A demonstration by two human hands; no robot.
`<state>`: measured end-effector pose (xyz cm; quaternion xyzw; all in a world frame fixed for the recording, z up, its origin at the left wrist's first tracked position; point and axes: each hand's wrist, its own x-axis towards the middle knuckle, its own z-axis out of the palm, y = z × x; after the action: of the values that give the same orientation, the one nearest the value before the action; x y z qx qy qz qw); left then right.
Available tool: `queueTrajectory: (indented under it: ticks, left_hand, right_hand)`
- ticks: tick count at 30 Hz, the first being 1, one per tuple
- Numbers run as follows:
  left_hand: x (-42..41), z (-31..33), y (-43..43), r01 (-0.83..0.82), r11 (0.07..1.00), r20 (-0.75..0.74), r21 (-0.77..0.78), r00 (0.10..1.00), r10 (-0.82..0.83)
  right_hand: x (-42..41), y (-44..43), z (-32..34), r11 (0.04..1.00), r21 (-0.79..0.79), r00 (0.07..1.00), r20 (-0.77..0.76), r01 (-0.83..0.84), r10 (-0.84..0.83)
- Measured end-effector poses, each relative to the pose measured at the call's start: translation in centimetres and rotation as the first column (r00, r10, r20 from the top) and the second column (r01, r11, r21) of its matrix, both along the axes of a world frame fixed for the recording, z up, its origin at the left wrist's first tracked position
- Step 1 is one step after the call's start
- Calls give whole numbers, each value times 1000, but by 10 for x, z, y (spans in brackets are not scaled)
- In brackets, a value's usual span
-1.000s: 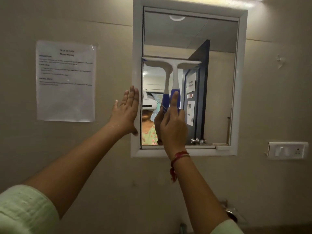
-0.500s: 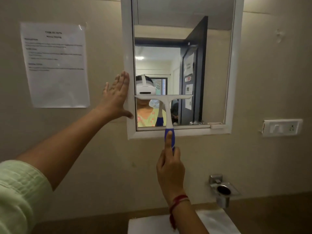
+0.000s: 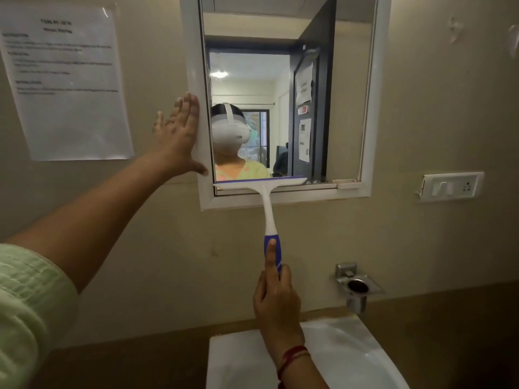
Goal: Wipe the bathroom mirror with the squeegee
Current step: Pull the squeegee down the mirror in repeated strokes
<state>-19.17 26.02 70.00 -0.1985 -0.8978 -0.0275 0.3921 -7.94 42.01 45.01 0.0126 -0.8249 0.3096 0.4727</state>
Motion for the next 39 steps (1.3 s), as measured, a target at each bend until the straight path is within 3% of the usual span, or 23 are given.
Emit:
queueTrajectory:
  ticks: [6,10,19,26,39]
  left_hand:
    - [4,-1,5,-58,998,29,-18,998,59]
    - [7,1,8,-104,994,44,-34,993,105]
    - [11,7,16,-198,975,13,-99,980,200]
    - [3,5,13,-184,979,34,-87,982,187]
    - [2,6,13,-158,986,41,-59,986,160]
  right_hand:
    - [10,-1,-9,999,-16,1000,11,-29,29]
    - [13,2,11,995,-58,993,-82,-85,80]
    - [-32,39,176,995,-44,909,-412,-89,63]
    - [-68,67,306,999,-33,855,-518,-5,-13]
    - [-87,88,366,994,19,842,-532,109,-83]
